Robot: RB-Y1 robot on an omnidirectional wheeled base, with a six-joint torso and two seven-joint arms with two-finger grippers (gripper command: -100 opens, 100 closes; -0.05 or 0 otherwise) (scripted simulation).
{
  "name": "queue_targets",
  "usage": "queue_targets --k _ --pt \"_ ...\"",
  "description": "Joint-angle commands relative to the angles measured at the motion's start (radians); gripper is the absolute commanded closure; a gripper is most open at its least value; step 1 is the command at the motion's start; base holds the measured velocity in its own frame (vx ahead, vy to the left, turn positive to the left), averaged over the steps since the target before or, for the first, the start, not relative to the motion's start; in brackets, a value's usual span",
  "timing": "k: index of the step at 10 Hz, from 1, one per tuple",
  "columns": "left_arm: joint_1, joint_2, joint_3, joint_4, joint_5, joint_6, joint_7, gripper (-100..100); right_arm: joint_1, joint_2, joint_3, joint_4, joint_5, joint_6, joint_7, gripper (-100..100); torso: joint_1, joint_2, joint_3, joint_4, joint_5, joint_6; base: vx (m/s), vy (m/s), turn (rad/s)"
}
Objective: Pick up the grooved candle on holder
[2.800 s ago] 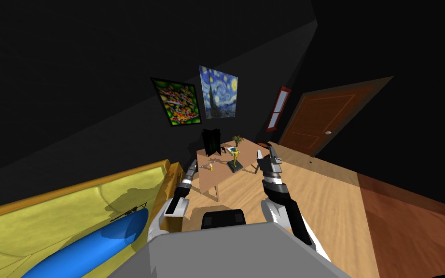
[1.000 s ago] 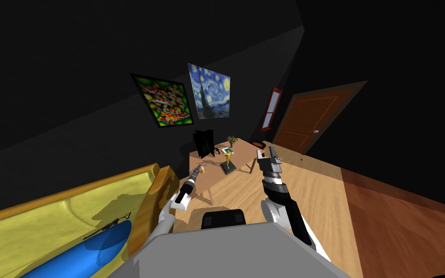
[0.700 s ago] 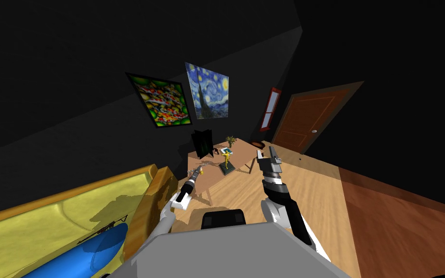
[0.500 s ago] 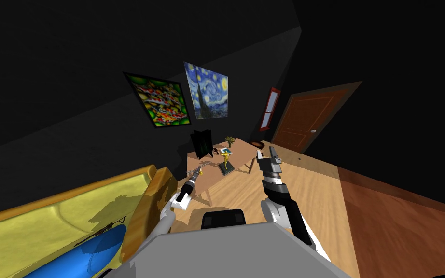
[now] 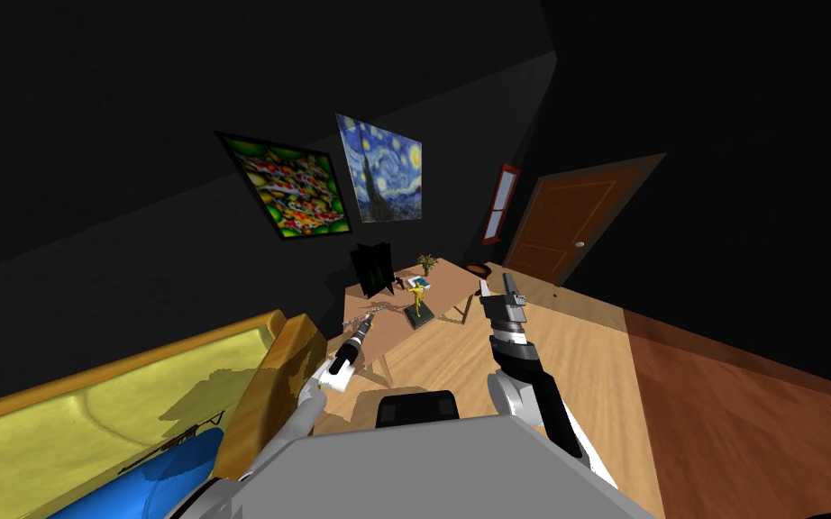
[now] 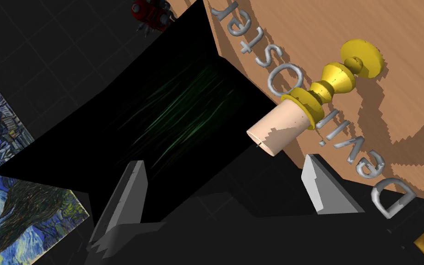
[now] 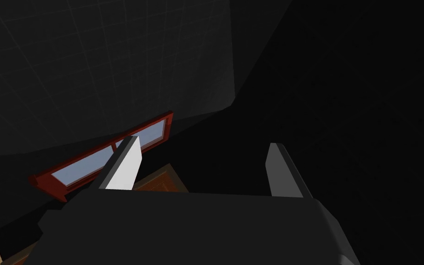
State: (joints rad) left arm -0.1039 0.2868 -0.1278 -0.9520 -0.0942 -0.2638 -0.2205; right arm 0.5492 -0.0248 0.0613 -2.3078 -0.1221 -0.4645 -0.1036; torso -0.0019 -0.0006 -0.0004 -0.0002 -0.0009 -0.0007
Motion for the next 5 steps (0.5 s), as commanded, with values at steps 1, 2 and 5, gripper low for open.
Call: queue_targets --k 1,2,5 --pt "-0.030 0.015 -0.005 0.050 0.000 0.002 -0.006 -100 0.000 0.000 0.000 0.000 0.000 0.000 0.000 0 0.000 0.000 0.000 0.000 0.000 0.000 0.018 -0.034 -0.045" --pt "-0.030 0.015 -0.005 0.067 0.000 0.002 -0.006 -100 0.000 0.000 0.000 0.000 0.000 0.000 0.000 0 0.000 0.000 0.000 0.000 0.000 0.000 0.016 -0.031 -0.024" --pt "-0.077 0.038 -0.013 0.155 -0.003 0.018 -0.019 -100 0.000 0.000 0.000 0.000 0.000 0.000 0.000 0 0.000 0.000 0.000 0.000 0.000 0.000 0.021 -0.046 -0.031"
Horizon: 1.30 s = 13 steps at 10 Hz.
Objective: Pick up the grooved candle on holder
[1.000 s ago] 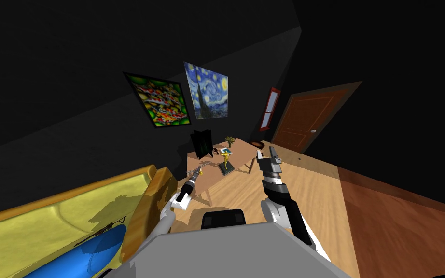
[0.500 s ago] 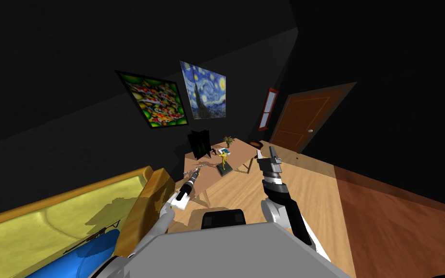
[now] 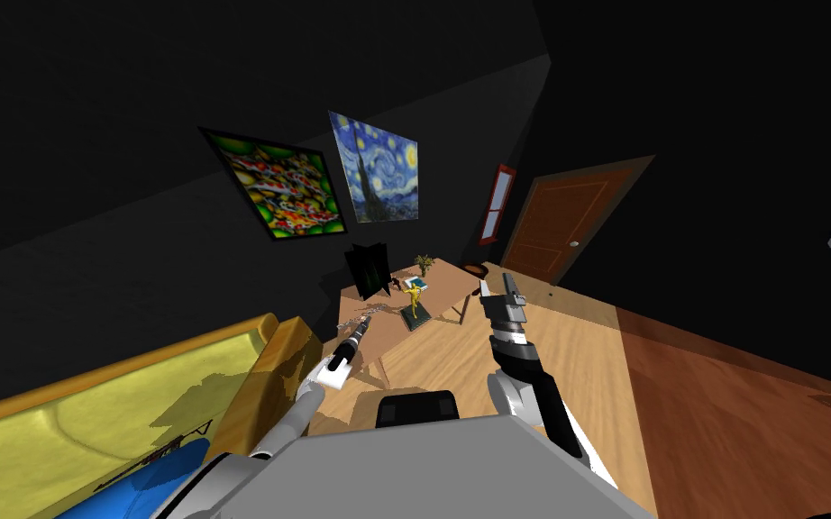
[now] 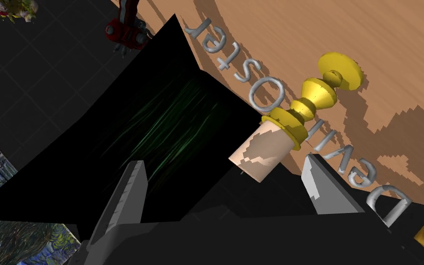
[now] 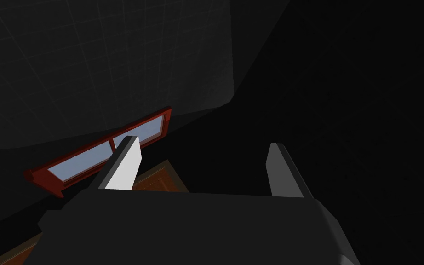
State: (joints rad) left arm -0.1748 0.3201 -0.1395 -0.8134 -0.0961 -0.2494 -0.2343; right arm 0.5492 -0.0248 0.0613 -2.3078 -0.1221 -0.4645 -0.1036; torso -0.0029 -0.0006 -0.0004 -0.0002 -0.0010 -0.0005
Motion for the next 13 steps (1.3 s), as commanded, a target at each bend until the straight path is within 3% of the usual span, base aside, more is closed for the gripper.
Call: queue_targets --k 1,9,13 --pt "-0.028 0.016 -0.005 0.050 -0.002 0.011 -0.012 -100 0.000 0.000 0.000 0.000 0.000 0.000 0.000 0 0.000 0.000 0.000 0.000 0.000 0.000 0.025 -0.087 -0.053" --pt "-0.125 0.071 -0.021 0.278 -0.007 0.046 -0.040 -100 0.000 0.000 0.000 0.000 0.000 0.000 0.000 0 0.000 0.000 0.000 0.000 0.000 0.000 0.022 -0.045 -0.029" --pt "-0.138 0.079 -0.024 0.306 -0.007 0.049 -0.042 -100 0.000 0.000 0.000 0.000 0.000 0.000 0.000 0 0.002 0.001 0.000 0.000 0.000 0.000 0.013 -0.015 -0.009"
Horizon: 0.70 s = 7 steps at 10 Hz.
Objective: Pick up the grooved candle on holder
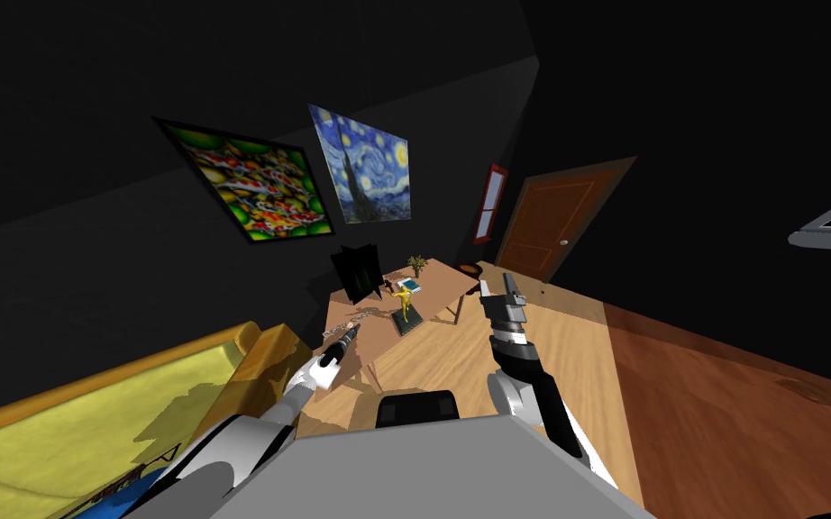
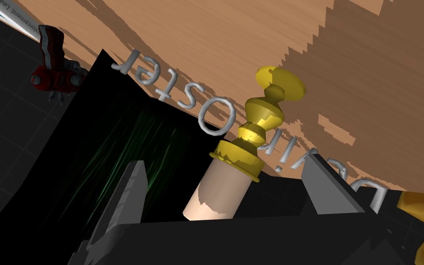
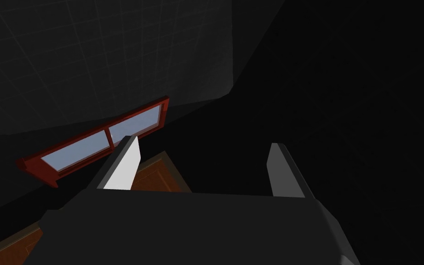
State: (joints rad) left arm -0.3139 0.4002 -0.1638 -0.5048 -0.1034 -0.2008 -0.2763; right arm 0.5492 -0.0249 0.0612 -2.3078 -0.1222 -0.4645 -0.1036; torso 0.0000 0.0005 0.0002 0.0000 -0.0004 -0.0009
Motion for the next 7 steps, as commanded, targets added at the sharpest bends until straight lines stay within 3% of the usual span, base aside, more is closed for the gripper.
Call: queue_targets --k 1,2,7 --pt "0.000 0.000 0.000 0.000 0.000 0.000 0.000 0 0.000 0.000 0.000 0.000 0.000 0.000 0.000 0 0.000 0.000 0.000 0.000 0.000 0.000 0.000 0.000 0.000" --pt "0.007 -0.005 0.028 0.008 0.005 -0.006 -0.020 -100 0.000 0.000 0.000 0.000 0.000 0.000 0.000 0 0.000 0.000 0.000 0.000 0.000 0.000 0.009 0.012 -0.131" --pt "0.033 -0.023 0.139 0.039 0.025 -0.029 -0.098 -100 0.000 0.000 0.000 0.000 0.000 0.000 0.000 0 0.003 0.000 0.000 0.000 0.001 0.000 0.018 0.032 -0.165"
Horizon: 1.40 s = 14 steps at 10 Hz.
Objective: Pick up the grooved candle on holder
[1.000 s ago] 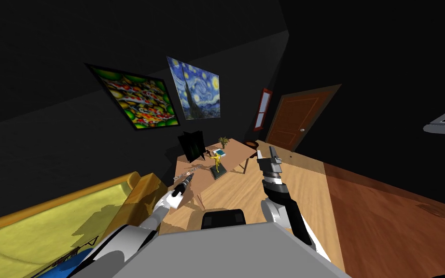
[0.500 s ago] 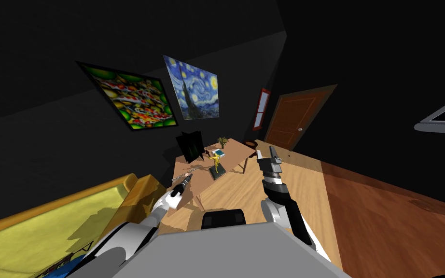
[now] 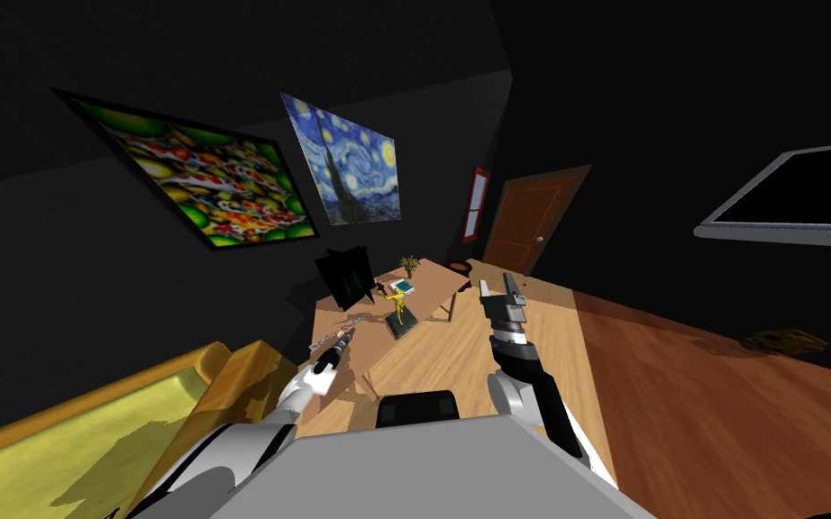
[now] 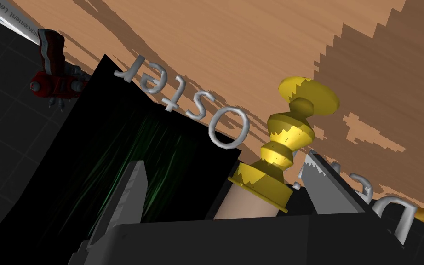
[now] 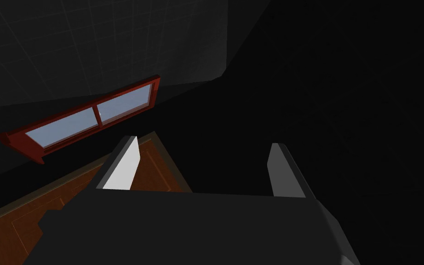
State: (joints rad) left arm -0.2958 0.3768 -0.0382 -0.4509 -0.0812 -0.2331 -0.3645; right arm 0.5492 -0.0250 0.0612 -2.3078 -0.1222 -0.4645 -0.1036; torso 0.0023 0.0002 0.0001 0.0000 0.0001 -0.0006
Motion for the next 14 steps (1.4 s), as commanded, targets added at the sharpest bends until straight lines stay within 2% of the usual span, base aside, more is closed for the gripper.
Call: queue_targets --k 1,2,6,7,8,9,10,13,14 --pt "0.000 0.000 0.000 0.000 0.000 0.000 0.000 -100 0.000 0.000 0.000 0.000 0.000 0.000 0.000 0 0.000 0.000 0.000 0.000 0.000 0.000 0.004 0.017 -0.040" --pt "0.000 0.000 0.003 0.001 0.001 -0.002 -0.004 100 0.000 0.000 0.000 0.000 0.000 0.000 0.000 0 -0.001 0.000 0.000 0.000 0.000 0.000 -0.002 0.005 0.022" --pt "0.001 0.001 0.002 0.002 -0.001 0.000 -0.005 100 0.000 0.000 0.000 0.000 0.000 0.000 0.000 0 -0.001 0.001 0.001 0.001 0.001 0.000 0.000 0.001 -0.003" --pt "0.001 0.001 0.002 0.002 0.000 0.000 -0.005 0 0.000 0.000 0.000 0.000 0.000 0.000 0.000 0 -0.001 0.001 0.001 0.001 0.001 0.000 0.000 0.000 0.000" --pt "0.005 0.007 -0.028 -0.026 -0.004 0.012 0.020 100 0.000 0.000 0.000 0.000 0.000 0.000 0.000 0 -0.001 0.001 0.001 0.001 0.001 0.000 -0.007 -0.018 0.221" --pt "0.005 0.007 -0.028 -0.026 -0.004 0.012 0.020 100 0.000 0.000 0.000 0.000 0.000 0.000 0.000 0 -0.002 0.002 0.001 0.001 0.000 -0.002 -0.011 -0.031 0.135" --pt "-0.001 0.012 -0.056 -0.034 -0.009 0.018 0.039 100 0.000 0.000 0.000 0.000 0.000 0.000 0.000 0 -0.002 0.002 0.002 0.001 0.000 -0.001 -0.013 -0.028 0.110" --pt "-0.015 0.021 -0.112 -0.050 -0.020 0.029 0.078 100 0.000 0.000 0.000 0.000 0.000 0.000 0.000 0 -0.004 0.002 0.001 0.000 0.000 -0.001 -0.018 -0.029 0.136" --pt "-0.007 0.020 -0.102 -0.060 -0.017 0.032 0.071 100 0.000 0.000 0.000 0.000 0.000 0.000 0.000 0 -0.004 0.003 0.001 0.001 -0.001 -0.001 -0.008 -0.015 0.028"
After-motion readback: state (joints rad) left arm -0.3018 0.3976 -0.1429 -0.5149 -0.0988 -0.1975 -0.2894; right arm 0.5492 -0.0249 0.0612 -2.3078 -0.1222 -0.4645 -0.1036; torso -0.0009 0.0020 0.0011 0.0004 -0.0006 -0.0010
